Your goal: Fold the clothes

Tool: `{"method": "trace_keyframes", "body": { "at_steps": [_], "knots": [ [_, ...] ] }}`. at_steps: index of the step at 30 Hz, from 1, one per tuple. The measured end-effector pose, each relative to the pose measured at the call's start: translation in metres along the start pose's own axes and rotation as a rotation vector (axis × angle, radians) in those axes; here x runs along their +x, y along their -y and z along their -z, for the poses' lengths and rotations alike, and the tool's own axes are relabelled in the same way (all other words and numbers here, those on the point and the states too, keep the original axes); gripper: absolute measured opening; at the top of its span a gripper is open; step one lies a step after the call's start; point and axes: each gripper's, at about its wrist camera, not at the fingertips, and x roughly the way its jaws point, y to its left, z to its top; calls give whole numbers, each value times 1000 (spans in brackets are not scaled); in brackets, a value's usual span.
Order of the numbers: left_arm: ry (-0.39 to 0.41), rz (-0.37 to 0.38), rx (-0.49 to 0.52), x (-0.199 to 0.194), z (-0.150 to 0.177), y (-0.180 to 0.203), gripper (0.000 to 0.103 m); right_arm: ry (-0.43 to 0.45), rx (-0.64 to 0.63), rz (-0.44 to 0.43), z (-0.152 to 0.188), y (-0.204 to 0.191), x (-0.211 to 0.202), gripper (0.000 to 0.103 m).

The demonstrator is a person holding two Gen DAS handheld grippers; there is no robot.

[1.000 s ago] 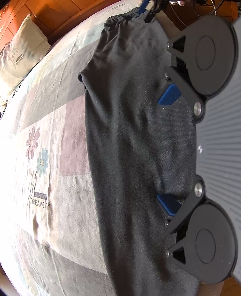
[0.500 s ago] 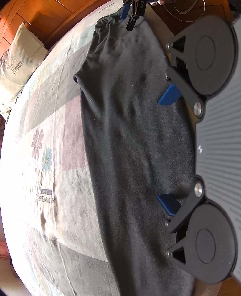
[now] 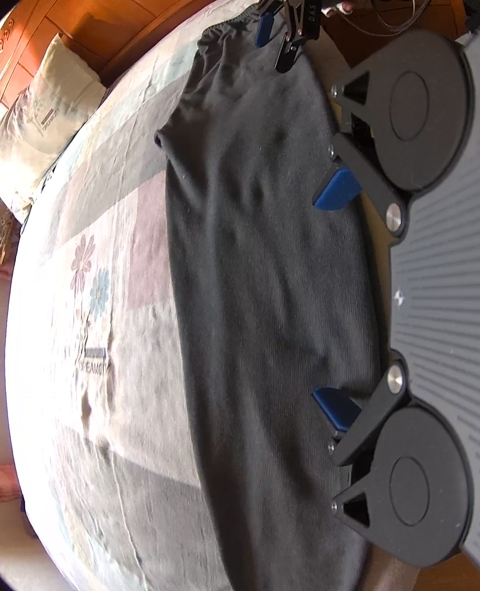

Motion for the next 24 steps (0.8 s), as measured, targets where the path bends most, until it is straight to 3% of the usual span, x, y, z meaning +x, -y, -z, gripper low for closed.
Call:
{"method": "trace_keyframes", "body": {
  "at_steps": [3, 14, 19, 22, 24],
  "knots": [
    [-18, -43, -41, 2, -3, -12, 102, -7, 12, 19, -2, -3, 2, 103],
    [-39, -13, -2, 3, 2, -20, 102, -7, 35, 50, -2, -6, 4, 103],
    [16, -29, 32, -5, -3, -25, 102, -13, 52, 72, -5, -9, 6, 103],
    [-20, 10, -30, 5, -1, -43, 102, -16, 60, 85, -6, -10, 7, 103],
    [6, 53, -63, 0, 1, -54, 102, -19, 64, 90, -6, -11, 7, 103]
  ]
}}
